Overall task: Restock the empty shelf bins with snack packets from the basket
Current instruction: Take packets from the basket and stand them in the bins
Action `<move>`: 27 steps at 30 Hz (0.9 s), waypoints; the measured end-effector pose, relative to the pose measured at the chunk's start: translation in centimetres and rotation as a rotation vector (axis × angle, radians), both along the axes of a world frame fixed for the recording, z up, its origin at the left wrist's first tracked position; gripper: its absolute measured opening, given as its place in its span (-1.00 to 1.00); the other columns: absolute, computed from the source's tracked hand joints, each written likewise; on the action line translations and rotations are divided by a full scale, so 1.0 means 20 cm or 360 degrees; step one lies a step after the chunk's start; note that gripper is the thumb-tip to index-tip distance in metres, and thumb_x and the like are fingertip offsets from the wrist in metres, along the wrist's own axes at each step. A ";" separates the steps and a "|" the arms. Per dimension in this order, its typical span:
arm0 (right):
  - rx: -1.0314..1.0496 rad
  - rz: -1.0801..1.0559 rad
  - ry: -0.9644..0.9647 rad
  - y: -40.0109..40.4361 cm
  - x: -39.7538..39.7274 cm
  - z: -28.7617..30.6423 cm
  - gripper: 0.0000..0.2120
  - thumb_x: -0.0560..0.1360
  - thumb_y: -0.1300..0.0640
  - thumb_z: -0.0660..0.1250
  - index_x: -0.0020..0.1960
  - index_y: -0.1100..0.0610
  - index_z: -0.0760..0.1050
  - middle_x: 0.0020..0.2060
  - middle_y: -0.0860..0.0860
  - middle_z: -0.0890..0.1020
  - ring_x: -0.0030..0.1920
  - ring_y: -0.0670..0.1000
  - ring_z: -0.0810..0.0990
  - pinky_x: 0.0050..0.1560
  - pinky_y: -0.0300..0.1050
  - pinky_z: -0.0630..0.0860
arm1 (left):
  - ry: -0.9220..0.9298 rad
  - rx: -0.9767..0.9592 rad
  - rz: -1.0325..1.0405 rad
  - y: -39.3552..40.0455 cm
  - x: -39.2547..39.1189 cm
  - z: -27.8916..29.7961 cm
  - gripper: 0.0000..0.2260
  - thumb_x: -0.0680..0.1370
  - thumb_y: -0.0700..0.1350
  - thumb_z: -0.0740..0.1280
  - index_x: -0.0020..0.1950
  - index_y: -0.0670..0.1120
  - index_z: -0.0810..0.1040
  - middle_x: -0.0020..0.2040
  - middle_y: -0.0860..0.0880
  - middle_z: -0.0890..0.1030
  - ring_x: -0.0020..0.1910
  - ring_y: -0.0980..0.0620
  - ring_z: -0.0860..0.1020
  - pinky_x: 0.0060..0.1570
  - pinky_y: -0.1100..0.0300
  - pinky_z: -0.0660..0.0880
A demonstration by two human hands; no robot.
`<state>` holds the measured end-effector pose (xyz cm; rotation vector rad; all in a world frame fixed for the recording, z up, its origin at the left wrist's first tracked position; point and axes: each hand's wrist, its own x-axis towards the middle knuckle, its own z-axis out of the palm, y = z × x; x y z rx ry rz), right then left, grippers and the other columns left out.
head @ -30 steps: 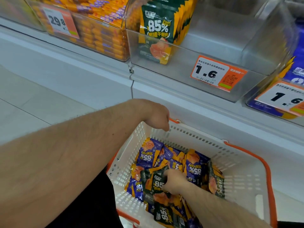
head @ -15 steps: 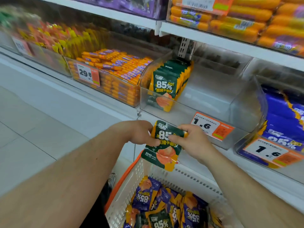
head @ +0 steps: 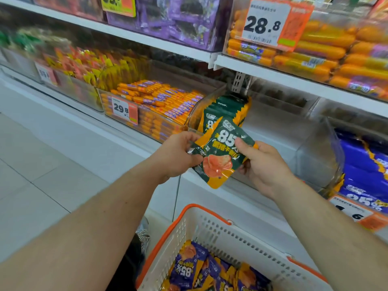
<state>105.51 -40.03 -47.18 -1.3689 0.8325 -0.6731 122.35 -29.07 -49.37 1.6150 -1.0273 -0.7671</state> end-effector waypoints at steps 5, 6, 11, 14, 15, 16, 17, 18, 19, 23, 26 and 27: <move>-0.0888 -0.0125 0.0215 -0.03 0.03 0.18 -0.77 0.51 0.12 0.44 -0.29 0.16 0.55 -0.55 -0.11 0.43 -0.50 -0.13 0.31 -0.39 -0.20 0.29 | 0.0088 -0.0124 0.0318 -0.04 0.00 0.02 -0.67 0.49 -0.16 0.45 0.21 -0.06 0.49 0.07 -0.06 0.65 -0.06 0.04 0.62 -0.14 0.19 0.52; -0.1054 -0.0155 0.0240 -0.05 0.04 0.23 -0.76 0.50 0.10 0.45 -0.31 0.12 0.55 -0.54 -0.10 0.43 -0.50 -0.14 0.31 -0.37 -0.17 0.29 | 0.0078 -0.0114 0.0397 -0.05 0.00 0.02 -0.71 0.51 -0.14 0.43 0.20 -0.03 0.48 0.01 -0.05 0.65 -0.09 0.04 0.62 -0.20 0.21 0.47; -0.1509 -0.0156 0.0615 -0.18 0.09 0.35 -0.82 0.52 0.02 0.42 -0.26 -0.05 0.58 -0.48 -0.17 0.56 -0.42 -0.22 0.46 -0.29 -0.22 0.37 | 0.0092 0.0006 0.0525 -0.07 0.01 0.02 -0.73 0.51 -0.16 0.39 0.18 -0.06 0.46 -0.05 -0.06 0.63 -0.13 0.01 0.58 -0.25 0.19 0.44; -0.1483 -0.0023 0.0925 -0.22 0.16 0.31 -0.68 0.56 0.05 0.38 -0.36 0.05 0.49 -0.65 -0.17 0.44 -0.47 -0.27 0.47 -0.47 -0.40 0.25 | 0.0074 0.0062 0.0519 -0.08 0.01 0.01 -0.74 0.49 -0.17 0.38 0.17 -0.08 0.48 -0.01 -0.10 0.63 -0.15 0.00 0.58 -0.32 0.21 0.43; -0.1457 0.0019 0.0996 -0.23 0.18 0.28 -0.62 0.56 0.05 0.37 -0.40 0.08 0.44 -0.64 -0.11 0.43 -0.44 -0.18 0.49 -0.46 -0.33 0.28 | 0.0079 0.0079 0.0512 -0.08 0.00 0.01 -0.72 0.49 -0.16 0.39 0.18 -0.07 0.48 0.00 -0.10 0.62 -0.11 -0.01 0.60 -0.30 0.20 0.45; -0.1458 0.0058 0.1070 -0.24 0.21 0.26 -0.60 0.56 0.03 0.37 -0.41 0.12 0.43 -0.59 -0.06 0.44 -0.36 -0.08 0.50 -0.38 -0.22 0.35 | 0.0077 0.0097 0.0504 -0.08 0.00 0.01 -0.71 0.48 -0.15 0.39 0.18 -0.07 0.47 0.01 -0.09 0.61 -0.07 -0.03 0.61 -0.27 0.19 0.48; -0.1467 0.0098 0.1147 -0.24 0.24 0.23 -0.62 0.56 0.00 0.37 -0.37 0.16 0.49 -0.50 0.00 0.51 -0.26 0.04 0.53 -0.29 -0.12 0.43 | 0.0066 0.0117 0.0494 -0.08 -0.01 0.01 -0.70 0.48 -0.15 0.40 0.19 -0.06 0.47 0.01 -0.09 0.61 -0.05 -0.04 0.61 -0.24 0.18 0.50; -0.1459 0.0135 0.1205 -0.25 0.27 0.21 -0.65 0.56 -0.02 0.37 -0.28 0.20 0.57 -0.41 0.07 0.59 -0.18 0.10 0.57 -0.16 -0.05 0.51 | 0.0056 0.0128 0.0480 -0.07 -0.01 0.01 -0.70 0.49 -0.16 0.39 0.20 -0.07 0.47 0.00 -0.09 0.61 -0.05 -0.03 0.61 -0.23 0.18 0.51; -0.1433 0.0163 0.1235 -0.25 0.30 0.18 -0.68 0.55 -0.04 0.38 -0.20 0.20 0.61 -0.34 0.10 0.64 -0.12 0.11 0.61 -0.05 -0.01 0.55 | 0.0052 0.0139 0.0459 -0.07 -0.02 0.01 -0.70 0.49 -0.16 0.39 0.20 -0.07 0.46 0.00 -0.09 0.61 -0.07 -0.02 0.60 -0.25 0.20 0.51; -0.1254 0.0093 0.1214 -0.30 0.36 0.12 -0.74 0.50 -0.06 0.44 -0.13 0.16 0.63 -0.29 0.05 0.70 -0.20 -0.01 0.69 -0.06 -0.08 0.61 | 0.0030 0.0191 0.0384 -0.06 -0.04 0.02 -0.73 0.51 -0.18 0.37 0.18 -0.03 0.44 -0.02 -0.08 0.61 -0.14 0.06 0.55 -0.34 0.27 0.46; -0.1095 -0.0034 0.1190 -0.33 0.35 0.11 -0.74 0.43 -0.10 0.50 -0.18 0.09 0.58 -0.35 0.03 0.70 -0.28 -0.07 0.69 -0.07 -0.03 0.65 | 0.0009 0.0226 0.0364 -0.06 -0.05 0.02 -0.75 0.51 -0.17 0.37 0.15 -0.02 0.43 -0.02 -0.07 0.61 -0.13 0.06 0.54 -0.33 0.26 0.44; -0.1088 -0.0077 0.1204 -0.34 0.34 0.12 -0.72 0.41 -0.12 0.51 -0.21 0.08 0.57 -0.38 0.03 0.69 -0.27 -0.06 0.69 -0.07 -0.01 0.66 | 0.0001 0.0230 0.0354 -0.06 -0.05 0.03 -0.75 0.51 -0.15 0.37 0.14 -0.01 0.43 -0.02 -0.06 0.61 -0.12 0.06 0.54 -0.33 0.25 0.42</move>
